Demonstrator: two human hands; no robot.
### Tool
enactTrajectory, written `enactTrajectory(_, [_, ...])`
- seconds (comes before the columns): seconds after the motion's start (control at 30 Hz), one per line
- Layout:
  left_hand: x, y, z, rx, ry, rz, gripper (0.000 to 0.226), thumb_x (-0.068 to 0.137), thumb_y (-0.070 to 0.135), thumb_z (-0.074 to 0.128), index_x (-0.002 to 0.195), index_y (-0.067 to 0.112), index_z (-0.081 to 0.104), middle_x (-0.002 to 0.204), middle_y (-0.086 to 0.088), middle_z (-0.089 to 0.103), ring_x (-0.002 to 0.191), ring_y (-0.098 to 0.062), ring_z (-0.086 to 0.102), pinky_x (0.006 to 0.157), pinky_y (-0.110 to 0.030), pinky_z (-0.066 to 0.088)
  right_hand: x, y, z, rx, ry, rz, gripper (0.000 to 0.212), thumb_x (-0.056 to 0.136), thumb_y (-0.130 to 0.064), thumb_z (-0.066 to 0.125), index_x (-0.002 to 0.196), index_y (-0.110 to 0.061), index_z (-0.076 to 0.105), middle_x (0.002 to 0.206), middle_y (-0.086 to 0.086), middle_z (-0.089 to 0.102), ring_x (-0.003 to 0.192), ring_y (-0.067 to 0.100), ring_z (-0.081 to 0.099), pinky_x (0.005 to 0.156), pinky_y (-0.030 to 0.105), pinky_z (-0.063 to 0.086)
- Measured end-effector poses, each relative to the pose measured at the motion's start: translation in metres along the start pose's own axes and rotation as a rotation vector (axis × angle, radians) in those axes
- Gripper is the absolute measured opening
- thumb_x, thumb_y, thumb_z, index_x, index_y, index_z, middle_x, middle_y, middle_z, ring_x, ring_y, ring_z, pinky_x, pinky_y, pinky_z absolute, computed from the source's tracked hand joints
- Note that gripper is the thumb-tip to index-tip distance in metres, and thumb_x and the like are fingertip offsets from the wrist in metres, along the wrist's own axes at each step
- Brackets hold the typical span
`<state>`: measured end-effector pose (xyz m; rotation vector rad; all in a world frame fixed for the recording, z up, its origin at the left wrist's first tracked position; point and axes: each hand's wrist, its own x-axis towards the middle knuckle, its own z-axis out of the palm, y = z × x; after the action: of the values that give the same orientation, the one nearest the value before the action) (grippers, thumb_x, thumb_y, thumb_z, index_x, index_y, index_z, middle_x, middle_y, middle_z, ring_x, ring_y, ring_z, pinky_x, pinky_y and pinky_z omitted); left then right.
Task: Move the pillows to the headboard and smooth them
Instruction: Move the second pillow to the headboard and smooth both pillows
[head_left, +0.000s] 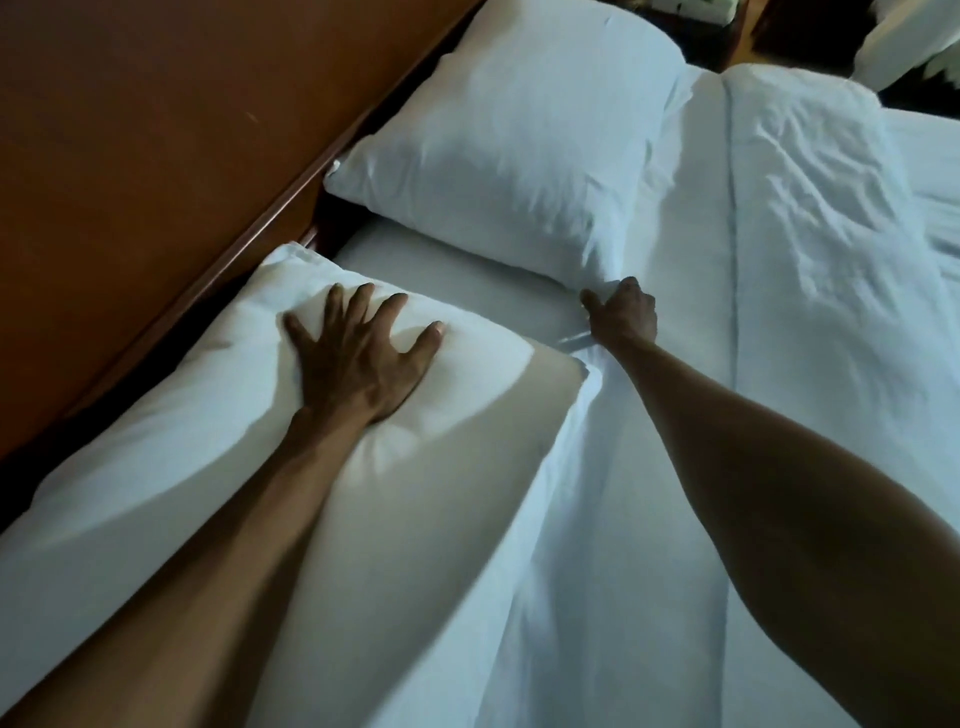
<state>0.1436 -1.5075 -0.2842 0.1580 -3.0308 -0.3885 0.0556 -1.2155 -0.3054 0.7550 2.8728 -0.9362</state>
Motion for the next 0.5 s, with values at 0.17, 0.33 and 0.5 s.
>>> enactTrajectory(0.17, [0.001,-0.001,0.016,-0.014,0.024,0.002,0.077,0.088,0.085,0.027,0.148,0.041,0.049,0.162,0.008,0.04,0.156,-0.024,0.024,0.117,-0.078,0.005,-0.002,0.001,0.012,0.023,0.081,-0.009,0.036,0.1,-0.033,0.06,0.121,-0.005,0.066,0.123,0.022,0.065,0.117,0.04,0.058,0.09,0.036,0.044])
enactTrajectory(0.33, [0.0,0.002,0.02,-0.016,0.037,0.006,0.075,0.089,0.083,0.029,0.146,0.04,0.051,0.158,0.008,0.043,0.155,-0.027,0.025,0.116,-0.078,0.005,-0.01,0.0,0.001,0.073,0.144,-0.055,0.023,0.101,-0.009,0.054,0.115,-0.001,0.07,0.123,0.026,0.061,0.114,0.043,0.057,0.087,0.036,0.041])
enactTrajectory(0.5, [-0.003,0.004,0.02,-0.021,0.034,0.013,0.071,0.091,0.08,0.036,0.146,0.038,0.052,0.158,0.007,0.043,0.156,-0.028,0.025,0.116,-0.079,0.006,-0.027,-0.011,-0.013,0.127,0.14,-0.069,0.016,0.097,-0.007,0.057,0.095,0.004,0.068,0.107,0.027,0.063,0.101,0.042,0.055,0.076,0.034,0.033])
